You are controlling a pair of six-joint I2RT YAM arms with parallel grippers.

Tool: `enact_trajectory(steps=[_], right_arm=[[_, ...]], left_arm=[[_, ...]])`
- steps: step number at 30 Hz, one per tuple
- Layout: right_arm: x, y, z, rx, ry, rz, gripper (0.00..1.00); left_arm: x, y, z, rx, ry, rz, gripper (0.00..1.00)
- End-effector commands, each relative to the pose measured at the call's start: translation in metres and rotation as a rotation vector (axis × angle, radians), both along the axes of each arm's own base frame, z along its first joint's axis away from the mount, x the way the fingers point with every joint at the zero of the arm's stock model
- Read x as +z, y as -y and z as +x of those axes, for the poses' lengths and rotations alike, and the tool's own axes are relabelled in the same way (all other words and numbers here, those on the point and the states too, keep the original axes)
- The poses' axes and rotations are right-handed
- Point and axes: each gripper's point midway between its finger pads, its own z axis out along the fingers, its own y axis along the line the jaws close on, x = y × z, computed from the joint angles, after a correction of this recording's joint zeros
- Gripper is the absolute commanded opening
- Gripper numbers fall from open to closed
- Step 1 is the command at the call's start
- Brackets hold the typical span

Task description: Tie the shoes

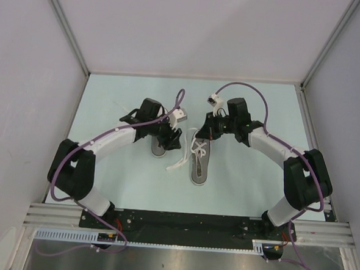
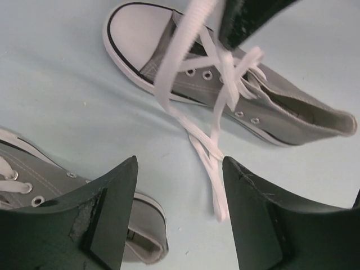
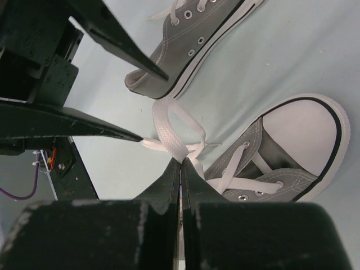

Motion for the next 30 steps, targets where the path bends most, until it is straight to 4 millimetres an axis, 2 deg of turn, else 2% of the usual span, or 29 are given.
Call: enact_trajectory(steps=[1, 5, 8, 9, 12, 13, 14, 16, 17, 20, 21, 22, 23, 24, 26, 28, 30], right_arm=[[0.018, 0.001, -0.001, 0.005, 0.046, 0.047, 0.0], [0.017, 0.002, -0.002, 0.003, 0.046, 0.047, 0.0], [0.016, 0.002, -0.004, 0.007, 0.039, 0.047, 0.0], [0.016, 0.002, -0.004, 0.007, 0.037, 0.05, 0.0], [0.014, 0.001, -0.006, 0.012, 0.029, 0.051, 0.0], [0.014, 0.0, -0.006, 0.014, 0.027, 0.052, 0.0], [0.012, 0.0, -0.006, 0.014, 0.024, 0.051, 0.0], [0.011, -0.002, -0.005, 0.012, 0.019, 0.055, 0.0], [0.011, -0.002, -0.005, 0.01, 0.016, 0.056, 0.0], [0.01, -0.004, -0.003, 0.003, 0.021, 0.052, 0.0], [0.008, -0.005, -0.003, 0.002, 0.02, 0.05, 0.0], [0.008, -0.005, -0.003, 0.004, 0.023, 0.048, 0.0], [0.004, -0.006, -0.003, 0.002, 0.012, 0.042, 0.0], [0.003, -0.007, -0.004, 0.003, 0.01, 0.04, 0.0], [0.001, -0.009, -0.005, 0.007, 0.004, 0.037, 0.0], [-0.001, -0.009, -0.005, 0.006, 0.002, 0.034, 0.0], [-0.002, -0.011, -0.007, 0.009, -0.003, 0.031, 0.0]], left_arm=[[0.015, 0.027, 0.03, 0.071, 0.003, -0.124, 0.67], [0.005, 0.041, 0.033, 0.064, -0.04, -0.151, 0.65], [0.0, 0.048, 0.039, 0.071, -0.054, -0.155, 0.57], [-0.001, 0.046, 0.044, 0.092, -0.047, -0.14, 0.45], [0.013, 0.044, 0.061, 0.11, 0.014, -0.129, 0.25], [0.024, 0.044, 0.067, 0.105, 0.042, -0.14, 0.2], [0.033, 0.042, 0.072, 0.106, 0.063, -0.152, 0.08], [0.046, 0.04, 0.078, 0.105, 0.106, -0.153, 0.0], [0.053, 0.038, 0.081, 0.107, 0.135, -0.149, 0.0], [0.053, 0.025, 0.09, 0.123, 0.21, -0.065, 0.0], [0.052, 0.018, 0.092, 0.117, 0.249, -0.022, 0.04], [0.049, 0.013, 0.091, 0.105, 0.259, 0.014, 0.14], [0.042, 0.006, 0.083, 0.086, 0.243, 0.054, 0.41], [0.039, 0.0, 0.077, 0.063, 0.263, 0.08, 0.49], [0.039, -0.008, 0.059, 0.013, 0.263, 0.072, 0.53], [0.04, -0.012, 0.026, -0.092, 0.285, 0.047, 0.55], [0.03, -0.017, 0.002, -0.135, 0.265, 0.042, 0.59]])
